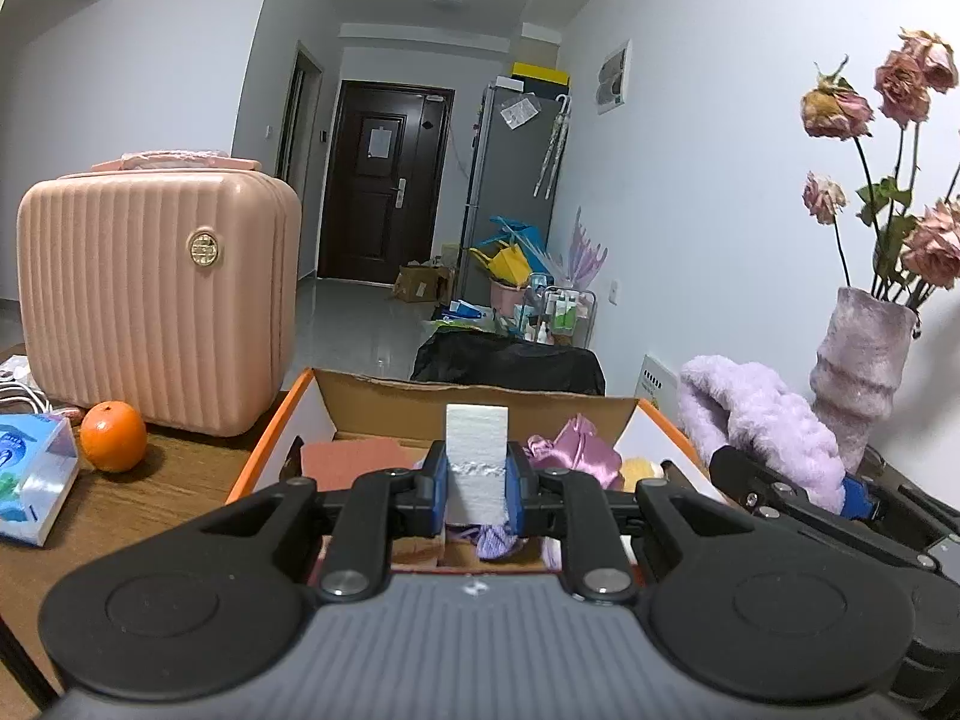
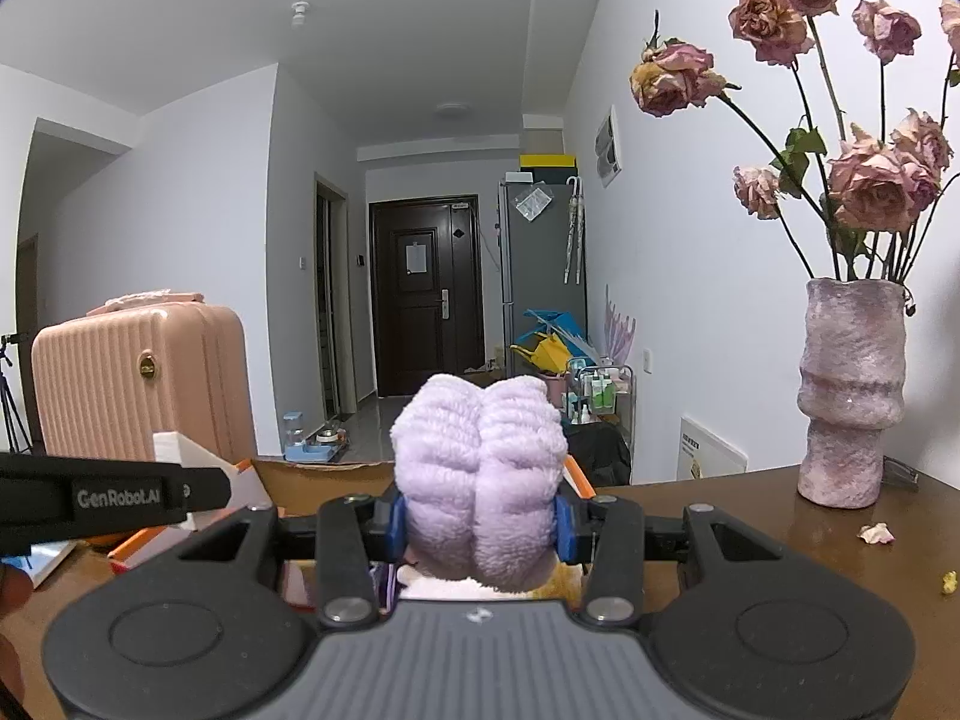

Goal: Organize soft objects
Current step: 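Carry the white block and lavender headband over the cardboard box with both grippers, then lower both items into the box and open both grippers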

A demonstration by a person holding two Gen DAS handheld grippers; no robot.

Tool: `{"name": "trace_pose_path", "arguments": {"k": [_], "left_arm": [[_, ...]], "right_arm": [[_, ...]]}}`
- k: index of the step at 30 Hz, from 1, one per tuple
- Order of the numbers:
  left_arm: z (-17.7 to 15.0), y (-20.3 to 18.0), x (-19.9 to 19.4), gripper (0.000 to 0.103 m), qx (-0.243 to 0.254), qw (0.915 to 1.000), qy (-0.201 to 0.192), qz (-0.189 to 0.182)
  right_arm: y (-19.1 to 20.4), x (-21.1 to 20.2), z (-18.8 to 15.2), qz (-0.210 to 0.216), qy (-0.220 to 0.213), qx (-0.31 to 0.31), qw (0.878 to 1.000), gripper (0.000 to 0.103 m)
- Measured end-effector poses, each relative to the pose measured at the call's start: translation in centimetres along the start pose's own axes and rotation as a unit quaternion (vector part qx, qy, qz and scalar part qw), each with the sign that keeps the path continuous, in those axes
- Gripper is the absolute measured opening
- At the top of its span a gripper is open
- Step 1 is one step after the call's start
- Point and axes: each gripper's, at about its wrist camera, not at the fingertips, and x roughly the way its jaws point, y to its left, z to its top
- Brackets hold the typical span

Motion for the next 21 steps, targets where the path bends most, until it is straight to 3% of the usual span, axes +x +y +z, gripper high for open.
{"name": "trace_pose_path", "arguments": {"k": [12,21], "left_arm": [[1.5,0.0,3.8,0.019,-0.009,0.9999,-0.005,0.005],[2.0,-0.2,6.9,0.019,-0.013,0.9999,0.002,0.012]], "right_arm": [[-0.4,4.5,1.4,-0.004,0.003,0.003,1.000,0.043],[-0.8,7.9,2.3,-0.001,0.030,0.012,0.999,0.043]]}}
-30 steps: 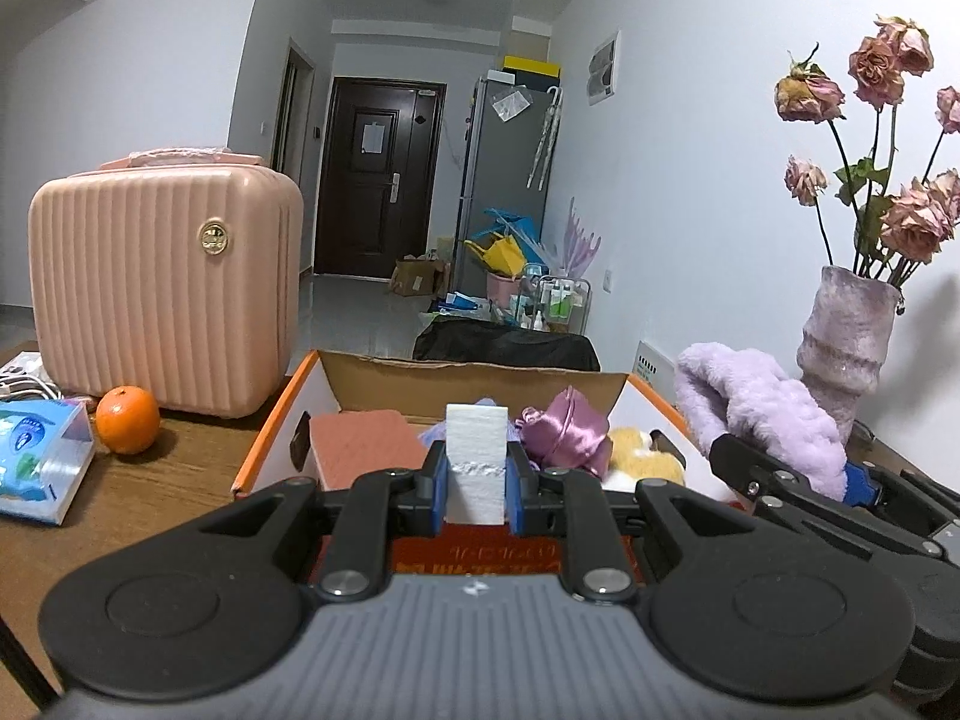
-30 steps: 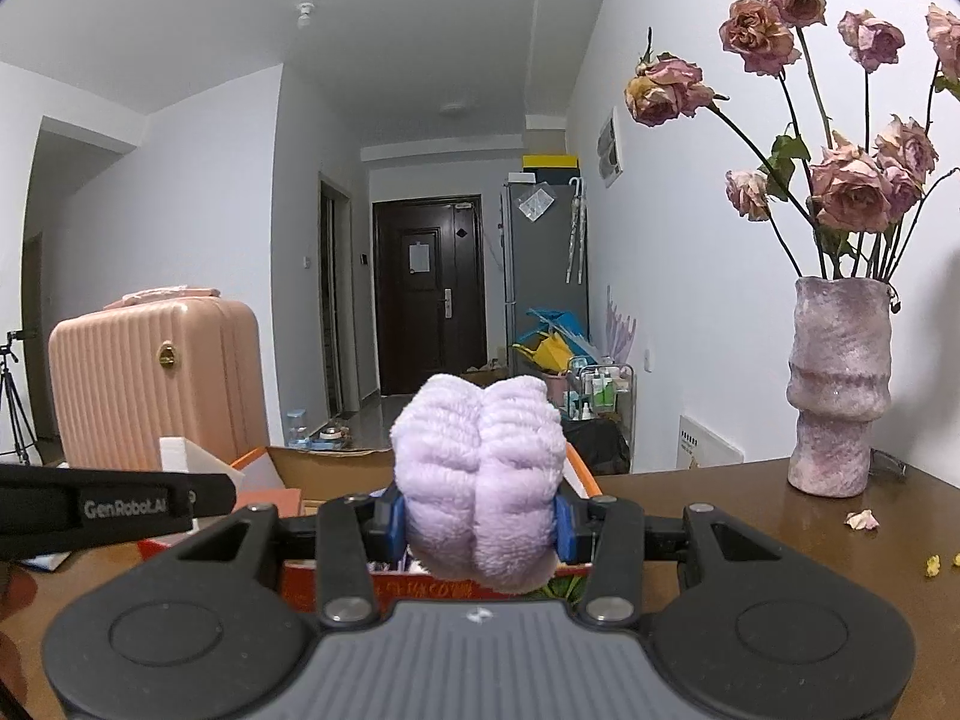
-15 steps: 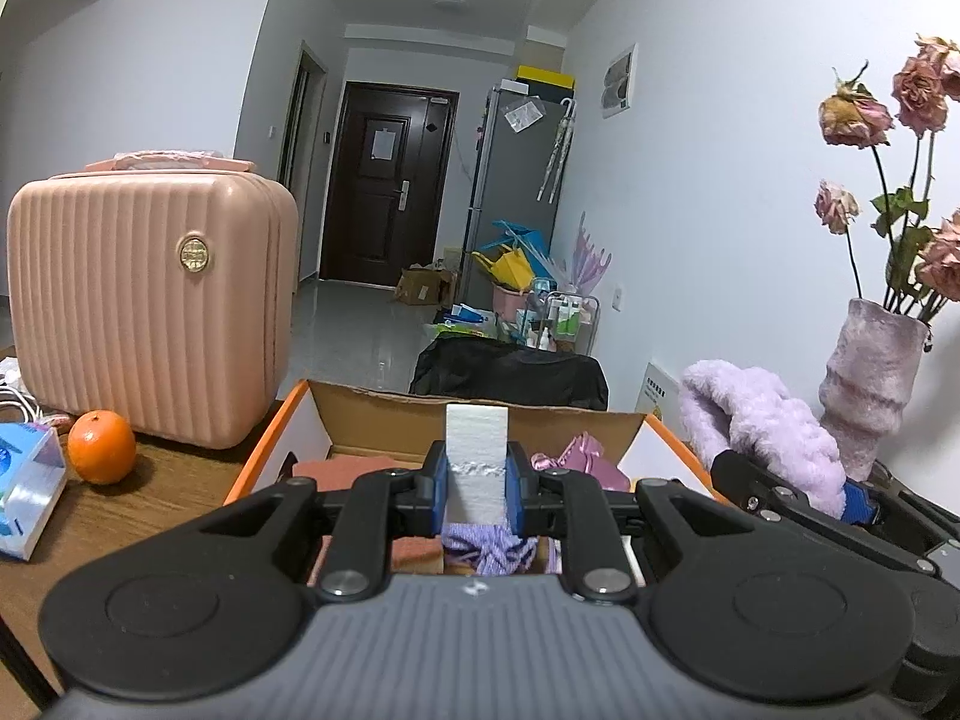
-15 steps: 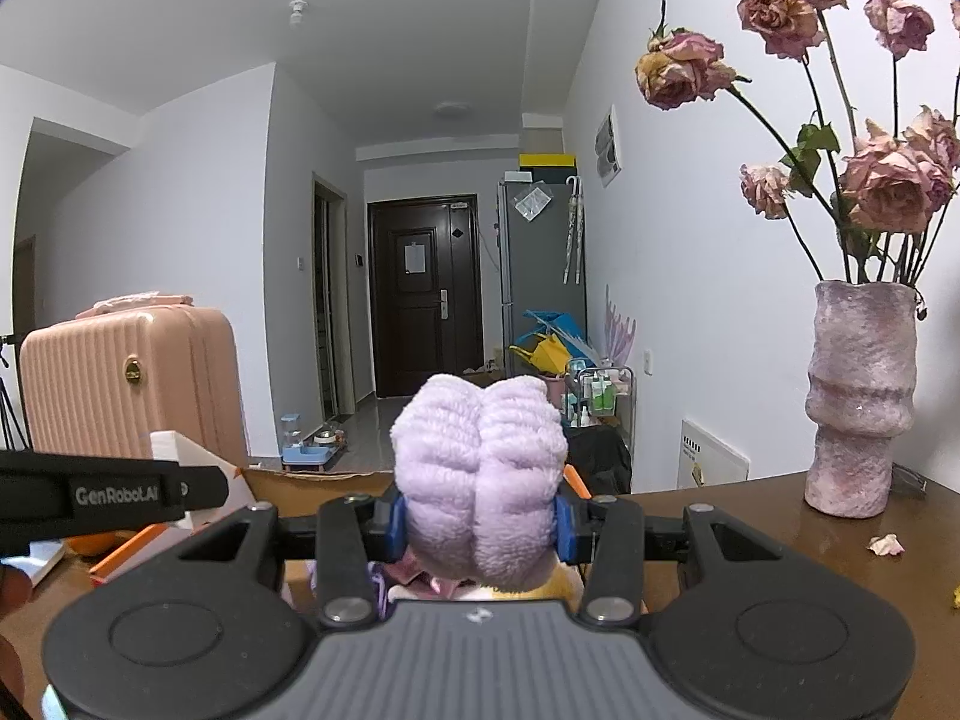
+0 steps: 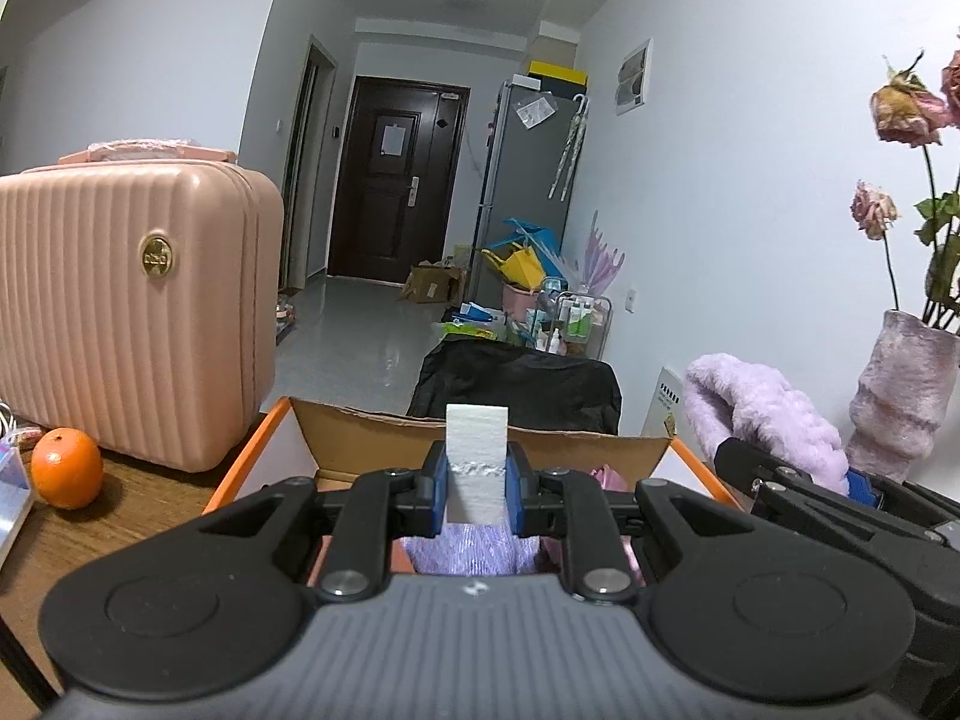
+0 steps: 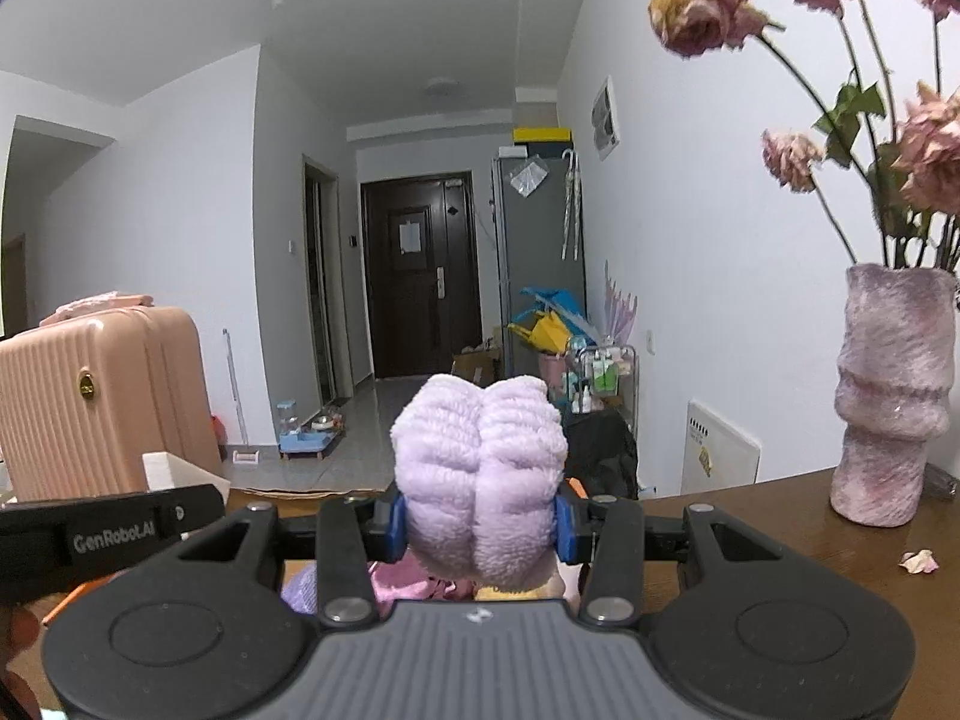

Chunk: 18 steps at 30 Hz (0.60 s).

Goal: Organize soft objects
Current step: 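Lower both items into the box and open both grippers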

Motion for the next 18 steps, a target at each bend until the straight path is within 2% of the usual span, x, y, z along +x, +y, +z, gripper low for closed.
{"name": "trace_pose_path", "arguments": {"k": [9,18], "left_arm": [[0.3,0.2,2.4,0.019,0.001,0.9999,0.005,0.011],[-0.1,0.6,3.1,0.019,0.005,0.9998,0.014,0.016]], "right_arm": [[-0.2,2.9,0.6,-0.003,0.030,-0.007,1.000,0.043],[-0.7,3.8,0.4,0.001,0.046,-0.006,0.999,0.045]]}}
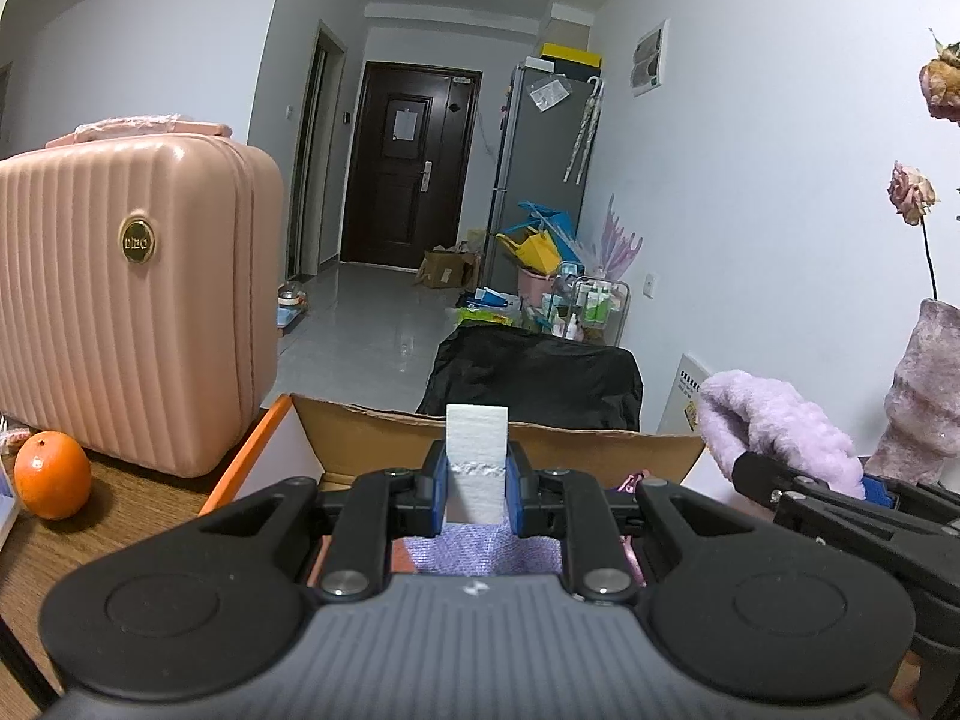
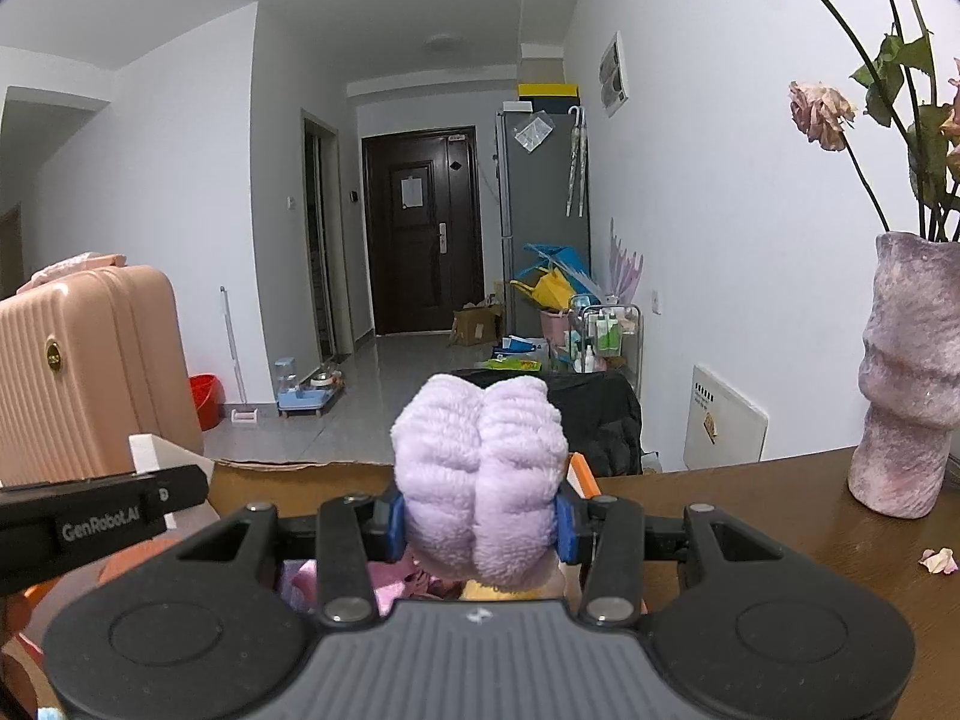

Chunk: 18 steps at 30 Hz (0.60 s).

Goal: Organize soft objects
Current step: 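Lower both items into the box and open both grippers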

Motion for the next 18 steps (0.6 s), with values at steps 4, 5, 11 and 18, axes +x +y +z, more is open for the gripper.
{"name": "trace_pose_path", "arguments": {"k": [4,5,11,18], "left_arm": [[-0.1,0.1,0.1,0.053,0.001,1.0000,0.000,0.009],[-0.2,0.2,0.1,0.071,-0.002,0.9999,0.000,0.016],[0.0,0.8,-0.3,0.103,-0.020,0.9953,-0.017,0.093],[0.2,0.9,-0.3,0.103,-0.020,0.9957,-0.012,0.089]], "right_arm": [[-0.2,0.2,-0.1,0.004,0.008,0.000,1.000,0.058],[-0.3,0.3,0.1,0.004,0.007,0.002,1.000,0.067],[-1.0,-0.1,0.4,-0.004,-0.006,0.012,1.000,0.099],[-1.4,-0.1,0.4,-0.012,-0.006,0.022,1.000,0.103]]}}
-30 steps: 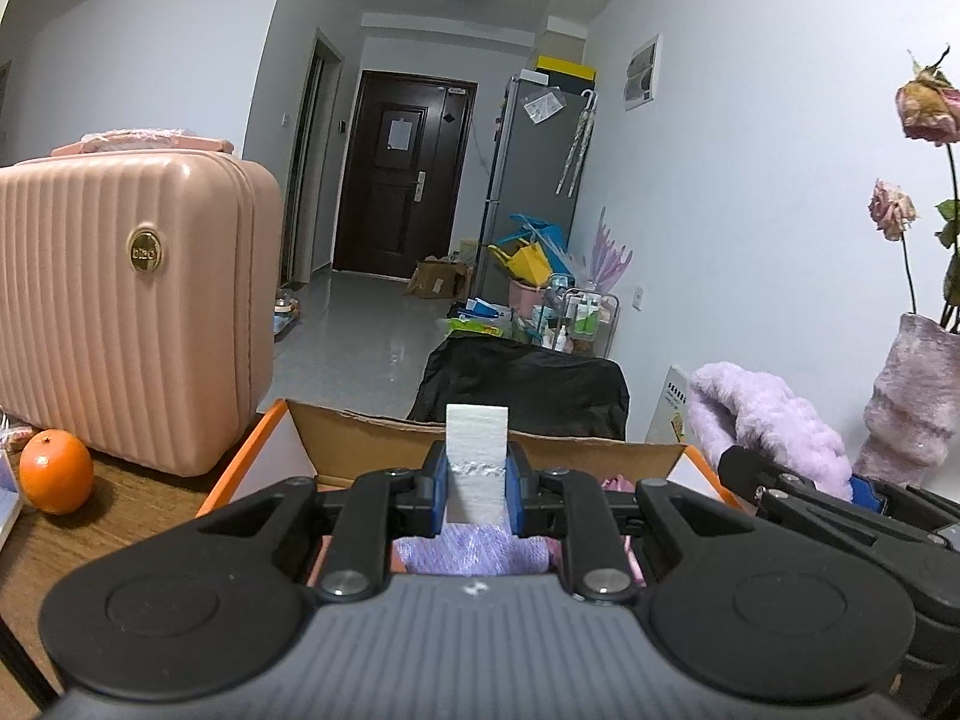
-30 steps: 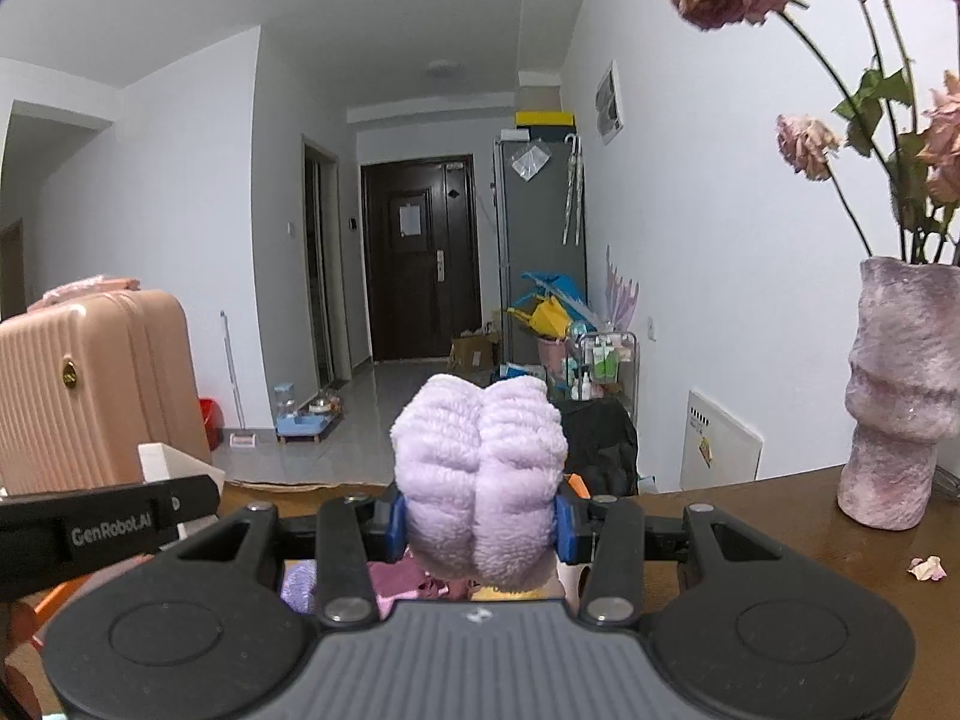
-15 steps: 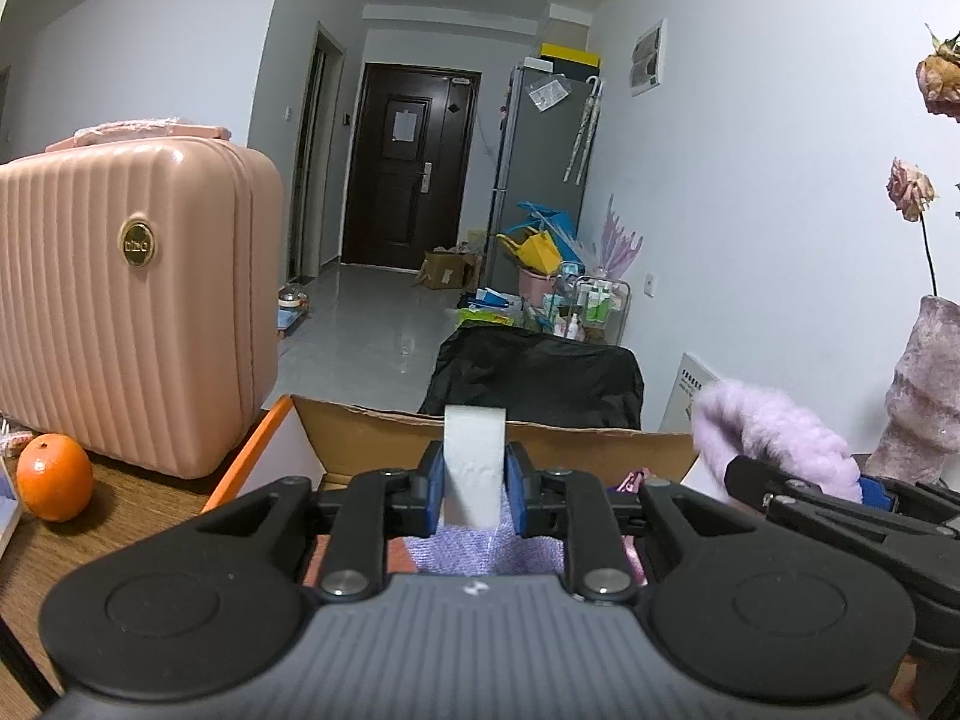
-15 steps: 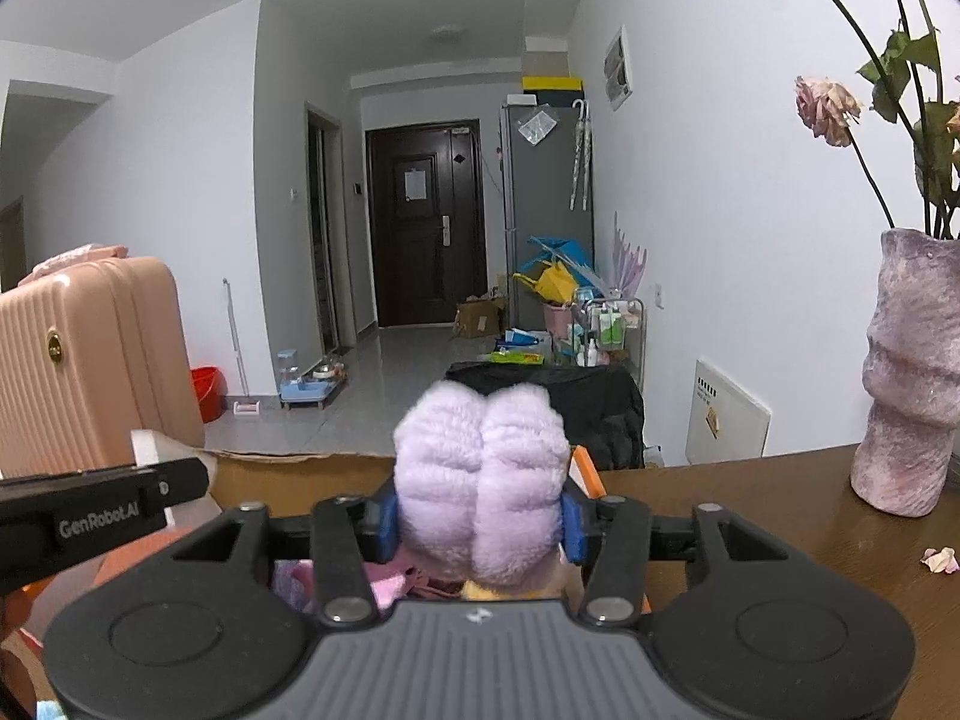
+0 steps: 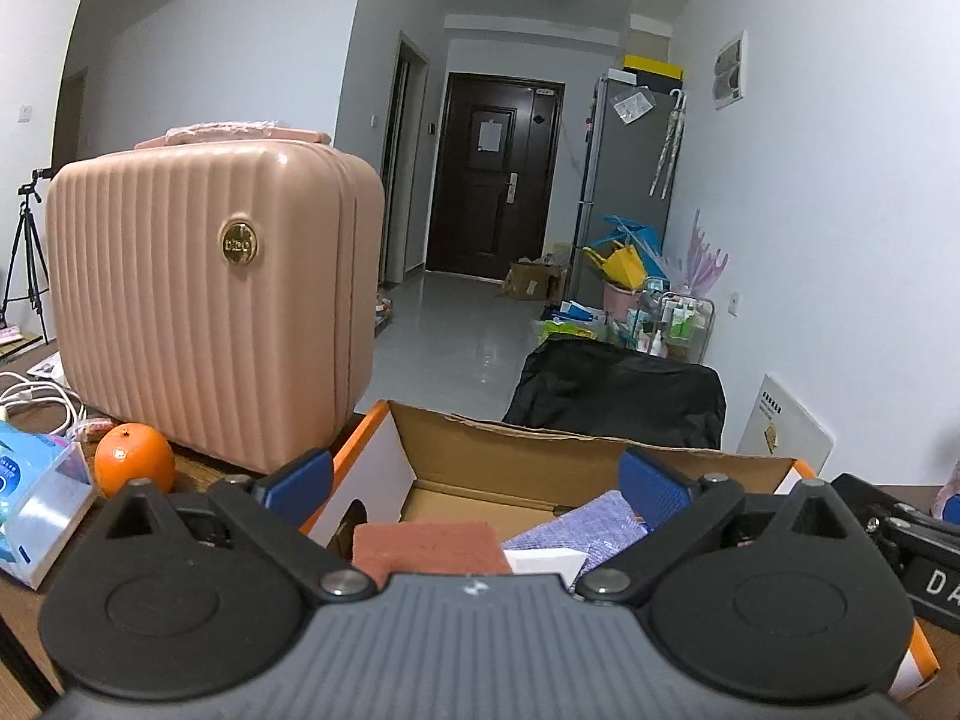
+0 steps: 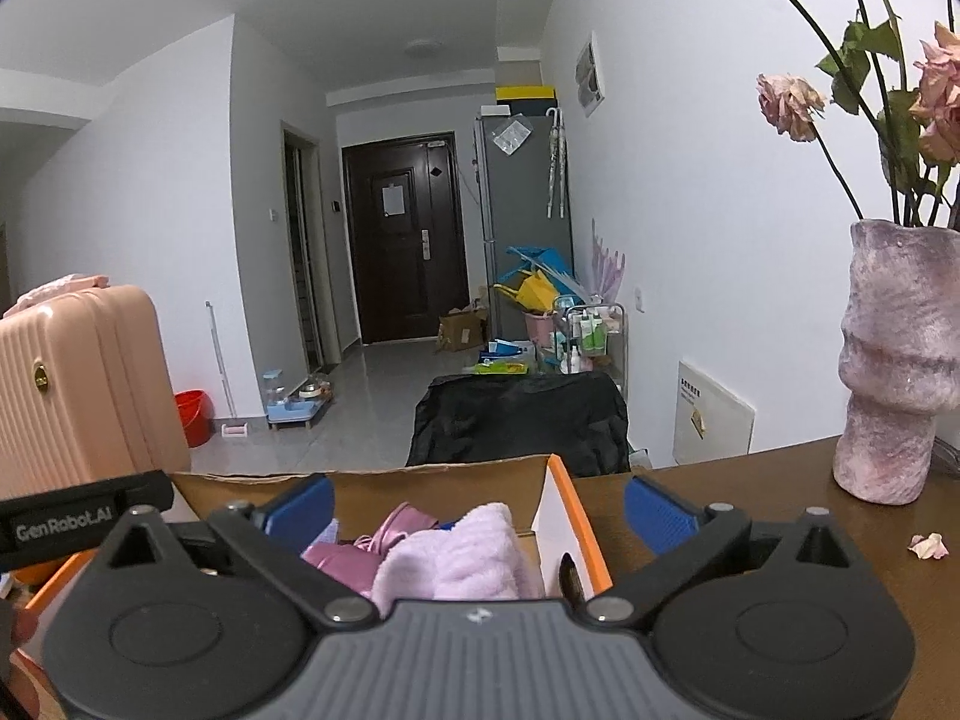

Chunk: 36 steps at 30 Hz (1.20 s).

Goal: Organize soft objects
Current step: 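Lower both items into the box and open both grippers, then withdraw both grippers from the box back over the table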

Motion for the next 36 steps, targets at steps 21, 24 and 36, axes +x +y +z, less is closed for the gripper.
{"name": "trace_pose_path", "arguments": {"k": [21,24,36], "left_arm": [[-0.1,1.0,-3.7,0.103,0.040,0.9991,-0.016,-0.007],[-0.3,1.4,-4.7,0.103,0.043,0.9989,-0.016,-0.008],[-2.0,3.0,-8.9,0.103,0.056,0.9981,-0.017,-0.018]], "right_arm": [[0.8,-3.9,-0.4,0.016,-0.011,-0.033,0.999,0.103],[0.7,-5.0,-0.6,0.016,-0.015,-0.038,0.999,0.103],[0.1,-9.9,-2.4,0.024,-0.019,-0.059,0.998,0.103]]}}
